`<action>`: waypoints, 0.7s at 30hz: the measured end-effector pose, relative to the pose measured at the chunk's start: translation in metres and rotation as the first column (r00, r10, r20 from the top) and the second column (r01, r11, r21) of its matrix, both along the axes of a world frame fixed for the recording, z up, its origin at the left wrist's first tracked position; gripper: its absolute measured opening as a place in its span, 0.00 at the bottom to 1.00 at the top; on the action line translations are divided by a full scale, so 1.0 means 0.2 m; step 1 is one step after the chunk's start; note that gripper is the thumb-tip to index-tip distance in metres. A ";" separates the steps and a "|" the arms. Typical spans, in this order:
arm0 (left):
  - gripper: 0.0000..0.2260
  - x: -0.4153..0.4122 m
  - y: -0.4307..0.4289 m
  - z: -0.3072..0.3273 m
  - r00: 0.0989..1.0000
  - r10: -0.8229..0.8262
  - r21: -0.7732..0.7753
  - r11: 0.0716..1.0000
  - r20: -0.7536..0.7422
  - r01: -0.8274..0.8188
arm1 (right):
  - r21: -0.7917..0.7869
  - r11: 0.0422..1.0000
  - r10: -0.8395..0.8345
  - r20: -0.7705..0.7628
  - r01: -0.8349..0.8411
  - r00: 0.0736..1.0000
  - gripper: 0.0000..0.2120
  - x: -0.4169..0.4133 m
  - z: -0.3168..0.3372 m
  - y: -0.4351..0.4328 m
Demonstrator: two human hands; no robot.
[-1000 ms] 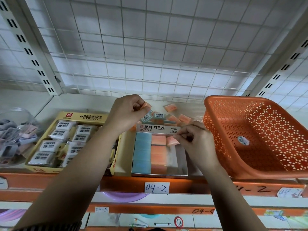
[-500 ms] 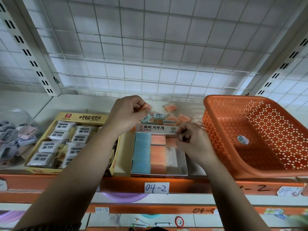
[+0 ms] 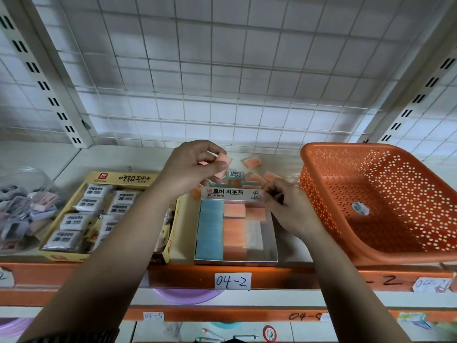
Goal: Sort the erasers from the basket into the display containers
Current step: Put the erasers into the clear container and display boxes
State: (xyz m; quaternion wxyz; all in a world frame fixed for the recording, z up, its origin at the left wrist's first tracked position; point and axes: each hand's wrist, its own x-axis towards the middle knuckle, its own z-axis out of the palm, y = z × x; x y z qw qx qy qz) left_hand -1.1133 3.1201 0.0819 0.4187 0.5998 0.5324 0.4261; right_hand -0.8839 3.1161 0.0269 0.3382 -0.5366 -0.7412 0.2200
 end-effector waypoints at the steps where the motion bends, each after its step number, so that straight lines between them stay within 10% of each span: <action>1: 0.12 0.00 0.00 0.01 0.999 -0.049 -0.001 0.999 -0.001 0.049 | 0.045 0.999 -0.007 -0.011 0.007 1.000 0.06 0.00 -0.01 0.02; 14: 0.12 0.09 -0.10 0.07 0.969 -0.238 -0.004 0.971 0.071 0.239 | 0.152 0.988 0.061 -0.168 -0.035 0.984 0.09 0.02 -0.14 0.11; 21: 0.10 0.22 -0.08 -0.04 0.860 -0.419 -0.140 0.908 -0.290 0.395 | 0.159 0.987 0.065 -0.216 -0.031 0.974 0.07 0.00 -0.14 0.11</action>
